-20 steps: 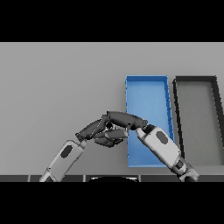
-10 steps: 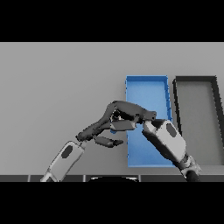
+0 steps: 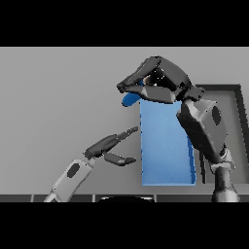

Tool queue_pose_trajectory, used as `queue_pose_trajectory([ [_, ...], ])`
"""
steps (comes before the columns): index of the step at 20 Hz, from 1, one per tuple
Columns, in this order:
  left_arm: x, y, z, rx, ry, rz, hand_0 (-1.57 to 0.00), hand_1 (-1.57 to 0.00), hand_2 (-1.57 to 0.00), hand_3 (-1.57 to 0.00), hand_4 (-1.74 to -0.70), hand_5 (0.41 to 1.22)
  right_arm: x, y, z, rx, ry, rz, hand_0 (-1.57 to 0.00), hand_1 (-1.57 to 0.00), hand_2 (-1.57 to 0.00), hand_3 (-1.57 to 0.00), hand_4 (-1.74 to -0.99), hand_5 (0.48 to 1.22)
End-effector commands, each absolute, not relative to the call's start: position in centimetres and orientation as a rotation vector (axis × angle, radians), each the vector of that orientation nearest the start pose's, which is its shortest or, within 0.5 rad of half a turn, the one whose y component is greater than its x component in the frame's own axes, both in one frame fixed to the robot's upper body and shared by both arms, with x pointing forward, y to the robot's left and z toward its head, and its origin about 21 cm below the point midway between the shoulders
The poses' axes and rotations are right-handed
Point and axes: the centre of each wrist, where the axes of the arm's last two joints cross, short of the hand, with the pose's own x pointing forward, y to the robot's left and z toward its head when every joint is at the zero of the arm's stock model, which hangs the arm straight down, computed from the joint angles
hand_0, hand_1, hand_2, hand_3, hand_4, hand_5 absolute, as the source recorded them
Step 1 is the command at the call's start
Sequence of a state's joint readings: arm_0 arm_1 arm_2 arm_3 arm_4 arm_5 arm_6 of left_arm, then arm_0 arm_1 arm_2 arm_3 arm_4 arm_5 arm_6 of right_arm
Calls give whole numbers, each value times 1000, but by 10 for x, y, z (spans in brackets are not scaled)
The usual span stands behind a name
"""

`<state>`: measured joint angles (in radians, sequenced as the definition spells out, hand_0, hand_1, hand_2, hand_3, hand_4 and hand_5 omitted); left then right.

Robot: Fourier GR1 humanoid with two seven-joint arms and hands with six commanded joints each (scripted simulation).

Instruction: Pick up the blue pipe and place it into the blue bin.

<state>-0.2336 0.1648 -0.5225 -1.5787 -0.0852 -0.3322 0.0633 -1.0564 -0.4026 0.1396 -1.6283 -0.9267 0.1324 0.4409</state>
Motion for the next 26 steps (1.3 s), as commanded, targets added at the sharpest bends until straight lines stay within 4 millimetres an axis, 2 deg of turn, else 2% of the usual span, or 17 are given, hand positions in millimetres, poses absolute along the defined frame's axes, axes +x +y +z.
queue_pose_trajectory([
  [1,258,121,41,-450,-1529,-1001,1,1,1,1,-906,492,334,-149,340,845,-1850,664,-1571,-1571,-1571,-1571,-1732,1117],
  [3,258,121,41,-446,-1530,-1001,1,1,1,1,-907,491,355,-165,339,745,-1847,569,-1571,-1571,-1571,-1571,-1735,1131],
  [5,261,130,43,-438,-1534,-989,1,1,1,1,-911,487,371,-184,327,612,-1809,516,-1571,-1571,-1571,-1571,-1737,1135],
  [6,261,129,43,-437,-1527,-989,1,1,1,1,-910,487,379,-198,315,567,-1770,458,-1571,-1571,-1571,-1571,-1738,1129],
  [9,261,129,39,-432,-1511,-999,1,1,1,1,-898,489,390,-219,274,475,-1662,364,-1571,-1571,-1571,-1571,-1740,1117],
  [12,263,128,42,-433,-1518,-988,1,1,1,1,-893,478,389,-228,234,386,-1532,317,-1571,-1571,-1571,-1571,-1740,1121],
  [13,261,128,42,-434,-1516,-987,1,1,1,1,-890,474,385,-235,225,367,-1492,297,-1571,-1571,-1571,-1571,-1740,1120],
  [14,261,128,41,-429,-1517,-987,1,1,1,1,-888,473,380,-235,207,368,-1439,267,-1571,-1571,-1571,-1571,-1741,1120],
  [18,262,124,42,-439,-1532,-983,1,1,1,1,-881,463,371,-248,167,282,-1236,227,-1571,-1571,-1571,-1571,-1741,1122],
  [22,260,126,42,-437,-1520,-983,1,1,1,1,-884,460,362,-249,126,226,-1093,263,-1571,-1571,-1571,-1571,-1591,1114],
  [23,260,121,39,-436,-1508,-979,1,1,1,1,-885,457,362,-251,118,207,-1039,264,-1571,-1571,-1571,-1330,-1599,1110],
  [24,261,123,42,-437,-1513,-978,1,1,1,1,-886,455,364,-251,112,181,-985,247,-1563,-1459,-1393,-1122,-1547,1133],
  [26,262,121,42,-431,-1513,-979,1,1,1,1,-885,454,364,-253,105,170,-915,233,-1045,-933,-891,-718,-1455,1164],
])
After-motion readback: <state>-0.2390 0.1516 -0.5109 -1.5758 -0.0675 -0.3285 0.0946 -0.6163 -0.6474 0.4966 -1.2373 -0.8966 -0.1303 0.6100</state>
